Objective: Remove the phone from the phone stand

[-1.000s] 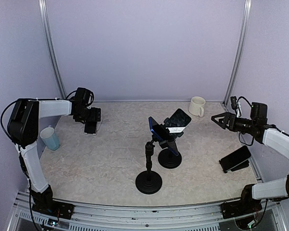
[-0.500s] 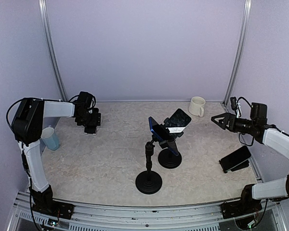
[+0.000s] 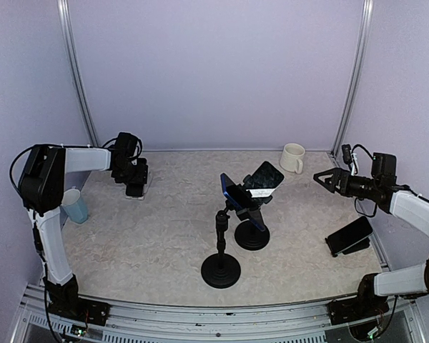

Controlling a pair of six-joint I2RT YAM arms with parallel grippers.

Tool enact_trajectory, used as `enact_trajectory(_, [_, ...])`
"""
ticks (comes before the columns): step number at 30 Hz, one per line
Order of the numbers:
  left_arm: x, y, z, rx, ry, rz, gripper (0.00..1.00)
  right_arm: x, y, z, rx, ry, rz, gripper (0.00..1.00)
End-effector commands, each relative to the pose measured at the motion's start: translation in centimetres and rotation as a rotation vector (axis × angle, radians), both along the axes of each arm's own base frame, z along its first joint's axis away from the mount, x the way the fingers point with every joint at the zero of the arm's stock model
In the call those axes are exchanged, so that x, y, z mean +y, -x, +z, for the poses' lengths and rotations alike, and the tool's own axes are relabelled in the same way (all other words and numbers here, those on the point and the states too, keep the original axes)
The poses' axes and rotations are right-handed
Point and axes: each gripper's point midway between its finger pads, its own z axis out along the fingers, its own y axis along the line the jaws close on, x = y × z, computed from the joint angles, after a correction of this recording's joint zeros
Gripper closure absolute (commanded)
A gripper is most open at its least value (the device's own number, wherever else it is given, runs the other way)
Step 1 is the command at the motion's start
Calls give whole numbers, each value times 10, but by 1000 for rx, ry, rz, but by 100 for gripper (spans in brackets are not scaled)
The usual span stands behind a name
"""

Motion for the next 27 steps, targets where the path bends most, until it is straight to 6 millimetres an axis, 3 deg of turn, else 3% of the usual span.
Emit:
enact_trajectory(1, [2,-14,39,-86,-4,5,33,-4,-1,5,-21,12,-11,0])
enact_trajectory(11, [4,-15,86,-152,-5,0,34,-3,-1,9,-31,0,-2,0])
enact_trajectory(16, [5,-6,92,-125,-10,-2,36,-2,-1,10,-37,-5,4,0])
enact_trajectory(21, [9,16,93,-80,-4,1,38,-1,-2,9,-36,-11,10,0])
enact_trajectory(27, [14,58,86,-29,40,19,40,1,-4,9,-38,-34,22,0])
